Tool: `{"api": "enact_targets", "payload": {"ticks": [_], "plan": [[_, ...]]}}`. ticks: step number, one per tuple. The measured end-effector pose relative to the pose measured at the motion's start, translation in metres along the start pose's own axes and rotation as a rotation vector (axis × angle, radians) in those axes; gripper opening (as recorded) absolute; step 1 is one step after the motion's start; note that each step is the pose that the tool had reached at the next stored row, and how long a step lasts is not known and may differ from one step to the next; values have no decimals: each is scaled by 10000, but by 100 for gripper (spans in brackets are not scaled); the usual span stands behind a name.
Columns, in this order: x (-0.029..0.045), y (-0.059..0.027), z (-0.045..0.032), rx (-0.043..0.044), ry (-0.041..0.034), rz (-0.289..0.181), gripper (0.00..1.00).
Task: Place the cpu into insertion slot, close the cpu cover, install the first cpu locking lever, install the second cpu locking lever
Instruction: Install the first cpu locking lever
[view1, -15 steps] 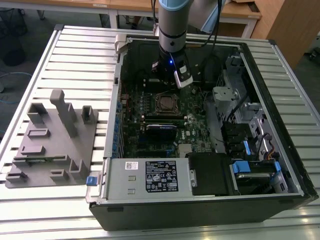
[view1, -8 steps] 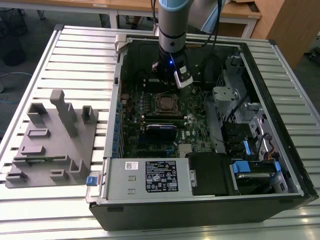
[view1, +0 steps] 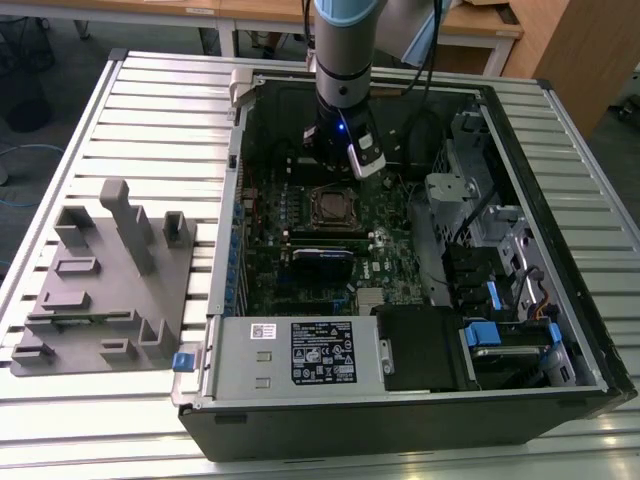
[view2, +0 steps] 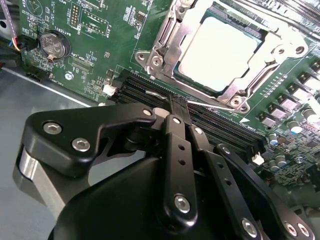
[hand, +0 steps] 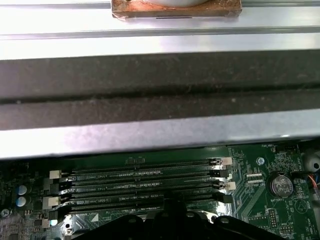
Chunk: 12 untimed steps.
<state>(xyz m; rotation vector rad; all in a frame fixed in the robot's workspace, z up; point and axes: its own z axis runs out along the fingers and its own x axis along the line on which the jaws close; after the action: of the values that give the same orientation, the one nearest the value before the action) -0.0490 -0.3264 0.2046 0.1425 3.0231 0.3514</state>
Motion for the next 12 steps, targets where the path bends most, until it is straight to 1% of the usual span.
{"api": "enact_targets", "payload": {"ticks": [1,4,6,10,12], "plan": [[1,0,0,-24,-16,-13,10],[3,-1,3,-151,-73,-34,10],[4,-1,4,-206,-130,-43,10],[4,-3,8,-223,-228,-68,10],[5,-7,15,-229,-291,-82,10]]}}
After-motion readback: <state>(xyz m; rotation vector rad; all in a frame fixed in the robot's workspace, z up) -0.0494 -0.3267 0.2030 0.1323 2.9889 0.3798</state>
